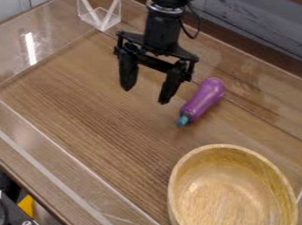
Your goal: Put the purple eggplant in the brown bowl
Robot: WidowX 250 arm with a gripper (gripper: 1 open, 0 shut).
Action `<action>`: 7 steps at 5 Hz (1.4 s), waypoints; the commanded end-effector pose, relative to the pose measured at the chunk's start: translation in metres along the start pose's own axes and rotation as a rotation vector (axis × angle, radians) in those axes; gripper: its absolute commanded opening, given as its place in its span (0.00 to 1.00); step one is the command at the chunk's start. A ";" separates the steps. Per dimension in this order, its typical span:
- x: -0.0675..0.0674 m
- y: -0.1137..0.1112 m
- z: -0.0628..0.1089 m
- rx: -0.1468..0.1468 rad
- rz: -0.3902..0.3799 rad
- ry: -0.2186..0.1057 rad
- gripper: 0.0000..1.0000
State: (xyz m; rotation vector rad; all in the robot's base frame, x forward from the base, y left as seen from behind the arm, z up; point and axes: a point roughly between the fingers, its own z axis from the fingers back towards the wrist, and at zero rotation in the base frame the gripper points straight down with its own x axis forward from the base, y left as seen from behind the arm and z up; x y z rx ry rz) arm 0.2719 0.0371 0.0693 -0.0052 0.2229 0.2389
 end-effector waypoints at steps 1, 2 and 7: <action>0.004 -0.005 0.007 -0.012 -0.014 -0.042 1.00; 0.009 -0.015 0.008 -0.025 -0.039 -0.061 1.00; 0.038 -0.067 0.003 -0.077 -0.081 -0.151 1.00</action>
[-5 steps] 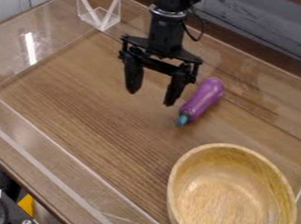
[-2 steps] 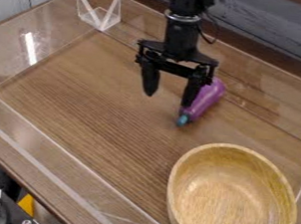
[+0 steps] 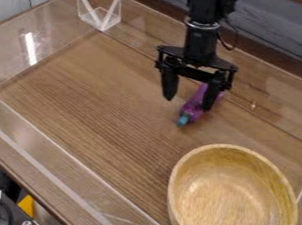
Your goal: Put the purple eggplant in the brown bowl
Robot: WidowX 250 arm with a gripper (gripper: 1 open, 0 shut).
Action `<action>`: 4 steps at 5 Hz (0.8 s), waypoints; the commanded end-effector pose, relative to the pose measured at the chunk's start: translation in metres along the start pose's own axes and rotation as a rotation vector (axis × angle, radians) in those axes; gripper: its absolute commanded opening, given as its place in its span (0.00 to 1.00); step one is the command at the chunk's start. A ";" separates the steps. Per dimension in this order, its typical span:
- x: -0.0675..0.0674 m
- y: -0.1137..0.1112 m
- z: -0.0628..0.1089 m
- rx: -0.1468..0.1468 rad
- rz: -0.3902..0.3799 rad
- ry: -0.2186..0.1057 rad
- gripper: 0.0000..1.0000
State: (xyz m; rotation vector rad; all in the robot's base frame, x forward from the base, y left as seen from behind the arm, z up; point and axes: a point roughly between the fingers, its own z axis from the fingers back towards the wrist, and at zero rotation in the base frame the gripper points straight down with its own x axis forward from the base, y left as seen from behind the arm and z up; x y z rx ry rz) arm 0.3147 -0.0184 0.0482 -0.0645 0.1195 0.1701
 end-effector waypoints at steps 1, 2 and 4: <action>0.014 -0.010 0.012 -0.017 -0.015 -0.075 1.00; 0.023 -0.013 0.008 -0.020 -0.024 -0.090 1.00; 0.038 -0.014 -0.001 -0.024 -0.032 -0.106 1.00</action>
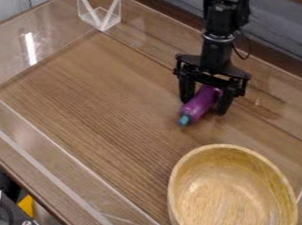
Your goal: Put the purple eggplant in the brown bowl
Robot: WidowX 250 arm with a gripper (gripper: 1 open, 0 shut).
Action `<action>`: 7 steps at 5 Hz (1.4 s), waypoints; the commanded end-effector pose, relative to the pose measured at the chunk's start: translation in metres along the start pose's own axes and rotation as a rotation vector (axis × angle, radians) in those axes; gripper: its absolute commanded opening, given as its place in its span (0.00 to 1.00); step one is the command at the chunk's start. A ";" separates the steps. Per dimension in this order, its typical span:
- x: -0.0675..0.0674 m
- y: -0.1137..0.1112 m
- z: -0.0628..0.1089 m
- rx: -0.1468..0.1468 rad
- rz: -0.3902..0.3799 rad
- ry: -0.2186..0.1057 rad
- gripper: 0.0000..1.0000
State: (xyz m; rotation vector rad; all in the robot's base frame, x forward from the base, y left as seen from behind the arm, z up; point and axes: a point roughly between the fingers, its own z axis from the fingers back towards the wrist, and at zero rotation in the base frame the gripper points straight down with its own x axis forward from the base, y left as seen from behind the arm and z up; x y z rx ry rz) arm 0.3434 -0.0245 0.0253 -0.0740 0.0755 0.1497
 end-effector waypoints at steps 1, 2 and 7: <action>0.014 -0.005 0.014 -0.015 -0.010 -0.075 0.00; 0.022 -0.002 0.012 -0.018 -0.008 -0.087 0.00; 0.046 0.008 0.011 -0.039 -0.040 -0.152 0.00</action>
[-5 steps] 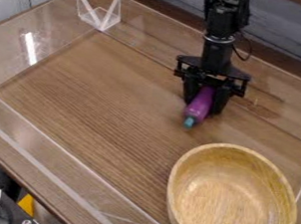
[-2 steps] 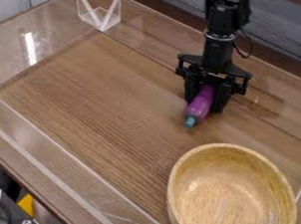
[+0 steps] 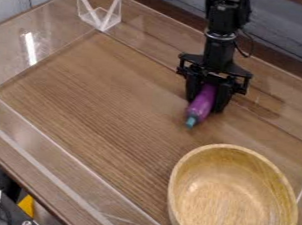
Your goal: Put the purple eggplant in the brown bowl
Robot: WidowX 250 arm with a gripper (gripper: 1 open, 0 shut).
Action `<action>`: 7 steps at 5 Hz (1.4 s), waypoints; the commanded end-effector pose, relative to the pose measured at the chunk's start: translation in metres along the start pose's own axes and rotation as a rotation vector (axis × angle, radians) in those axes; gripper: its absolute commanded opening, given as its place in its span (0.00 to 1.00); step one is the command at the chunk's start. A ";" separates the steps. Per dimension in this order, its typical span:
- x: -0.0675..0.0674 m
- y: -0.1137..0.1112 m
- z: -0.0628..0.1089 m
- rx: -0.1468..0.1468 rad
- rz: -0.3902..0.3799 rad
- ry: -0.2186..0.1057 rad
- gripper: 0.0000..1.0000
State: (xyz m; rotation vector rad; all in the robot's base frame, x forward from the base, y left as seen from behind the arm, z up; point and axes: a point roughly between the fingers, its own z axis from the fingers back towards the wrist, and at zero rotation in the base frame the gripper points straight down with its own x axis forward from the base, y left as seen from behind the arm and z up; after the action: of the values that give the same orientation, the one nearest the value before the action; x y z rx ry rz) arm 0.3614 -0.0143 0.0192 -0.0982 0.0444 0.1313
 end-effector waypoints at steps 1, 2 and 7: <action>0.028 0.001 0.015 -0.015 -0.030 -0.135 0.00; 0.020 -0.002 0.032 -0.037 -0.026 -0.143 0.00; -0.086 -0.031 0.097 -0.119 -0.061 -0.109 0.00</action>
State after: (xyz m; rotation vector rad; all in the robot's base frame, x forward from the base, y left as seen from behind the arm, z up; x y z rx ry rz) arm 0.2816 -0.0448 0.1090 -0.2048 -0.0247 0.0852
